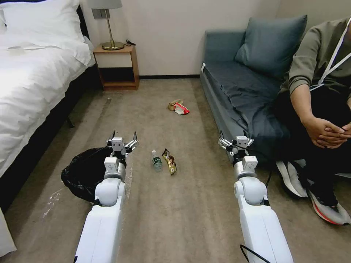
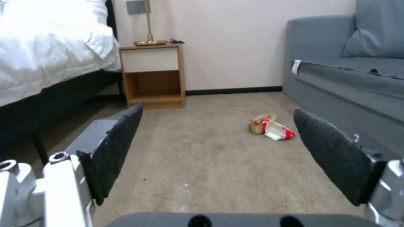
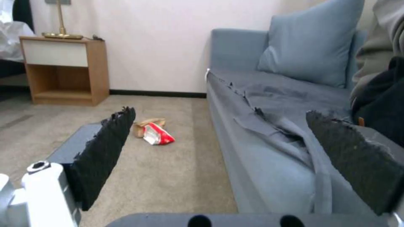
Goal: Pick up the trash bin, then pick up the garbage on the floor and place it into the trash bin.
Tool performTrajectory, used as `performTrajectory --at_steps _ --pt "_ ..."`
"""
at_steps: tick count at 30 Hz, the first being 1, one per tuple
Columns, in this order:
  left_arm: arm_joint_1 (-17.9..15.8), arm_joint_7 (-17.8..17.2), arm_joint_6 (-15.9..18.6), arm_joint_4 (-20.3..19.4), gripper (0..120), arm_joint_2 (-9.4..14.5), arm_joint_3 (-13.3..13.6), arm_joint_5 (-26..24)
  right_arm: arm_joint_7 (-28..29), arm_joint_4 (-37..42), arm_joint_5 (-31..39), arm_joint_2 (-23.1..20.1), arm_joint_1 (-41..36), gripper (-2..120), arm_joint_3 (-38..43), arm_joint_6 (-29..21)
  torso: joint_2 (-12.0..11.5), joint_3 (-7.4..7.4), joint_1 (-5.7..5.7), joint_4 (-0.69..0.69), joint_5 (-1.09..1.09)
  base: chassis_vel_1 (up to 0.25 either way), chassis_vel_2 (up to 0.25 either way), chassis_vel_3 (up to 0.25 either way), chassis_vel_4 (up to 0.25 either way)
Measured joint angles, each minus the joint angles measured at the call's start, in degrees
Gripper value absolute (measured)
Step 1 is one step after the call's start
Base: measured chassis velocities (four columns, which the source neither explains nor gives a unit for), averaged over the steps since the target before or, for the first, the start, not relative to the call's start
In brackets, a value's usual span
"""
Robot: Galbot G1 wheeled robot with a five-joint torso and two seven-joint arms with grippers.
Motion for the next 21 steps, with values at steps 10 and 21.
performTrajectory --at_steps 10,21 --pt "0.0 0.0 0.0 0.0 93 0.0 0.0 0.0 0.0 0.0 0.0 0.0 0.0 100 0.0 0.0 0.0 0.0 0.0 0.0 0.0 0.0 0.0 0.0 0.0" --pt "0.0 0.0 0.0 0.0 93 0.0 0.0 0.0 0.0 0.0 0.0 0.0 0.0 100 0.0 0.0 0.0 0.0 0.0 0.0 0.0 0.0 0.0 0.0 0.0"
